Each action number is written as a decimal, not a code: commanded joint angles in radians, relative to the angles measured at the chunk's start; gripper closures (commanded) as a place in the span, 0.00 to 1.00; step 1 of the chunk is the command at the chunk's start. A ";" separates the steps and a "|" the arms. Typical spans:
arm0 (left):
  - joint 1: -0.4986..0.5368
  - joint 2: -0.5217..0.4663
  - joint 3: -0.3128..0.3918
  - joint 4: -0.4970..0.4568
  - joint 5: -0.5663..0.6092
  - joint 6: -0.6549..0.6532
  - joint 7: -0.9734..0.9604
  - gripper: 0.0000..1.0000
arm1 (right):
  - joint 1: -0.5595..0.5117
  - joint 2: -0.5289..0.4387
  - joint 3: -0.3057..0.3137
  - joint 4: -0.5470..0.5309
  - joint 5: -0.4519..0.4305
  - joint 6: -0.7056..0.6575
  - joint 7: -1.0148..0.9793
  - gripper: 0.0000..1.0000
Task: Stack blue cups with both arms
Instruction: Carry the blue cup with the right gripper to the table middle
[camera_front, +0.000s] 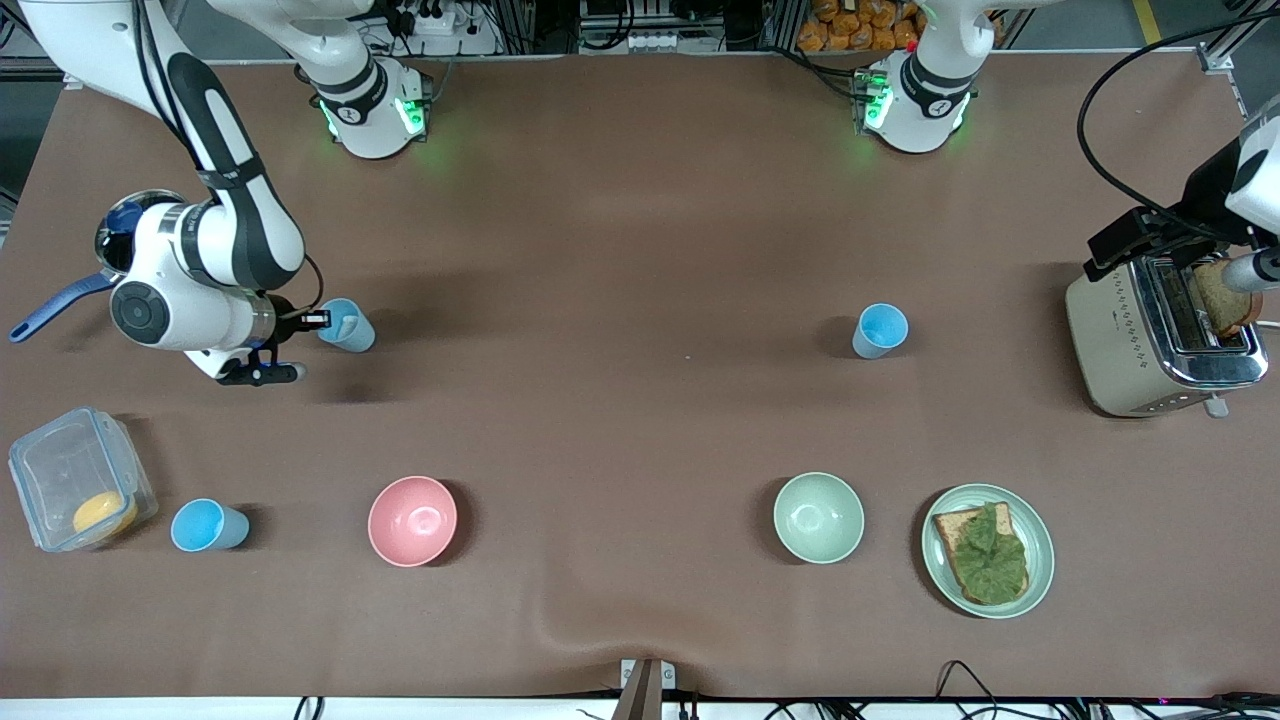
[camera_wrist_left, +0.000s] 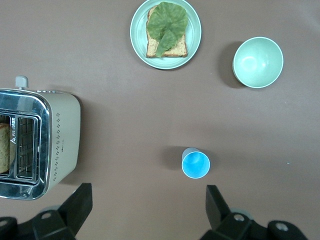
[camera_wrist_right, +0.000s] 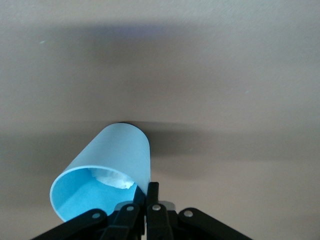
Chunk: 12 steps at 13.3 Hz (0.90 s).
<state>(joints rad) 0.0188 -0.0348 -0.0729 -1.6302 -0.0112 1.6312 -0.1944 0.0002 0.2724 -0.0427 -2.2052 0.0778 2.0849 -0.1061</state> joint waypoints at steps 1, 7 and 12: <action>0.000 -0.007 -0.007 0.009 0.027 -0.016 -0.004 0.00 | 0.062 -0.001 -0.003 0.132 0.075 -0.162 0.093 1.00; 0.004 -0.007 -0.007 0.007 0.027 -0.016 -0.003 0.00 | 0.432 0.086 -0.005 0.374 0.259 -0.186 0.622 1.00; 0.006 -0.008 -0.007 0.007 0.025 -0.037 -0.003 0.00 | 0.696 0.356 -0.005 0.672 0.263 -0.060 0.981 1.00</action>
<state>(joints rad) 0.0201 -0.0351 -0.0741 -1.6295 -0.0112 1.6221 -0.1944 0.6312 0.4948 -0.0298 -1.6773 0.3184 1.9972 0.7795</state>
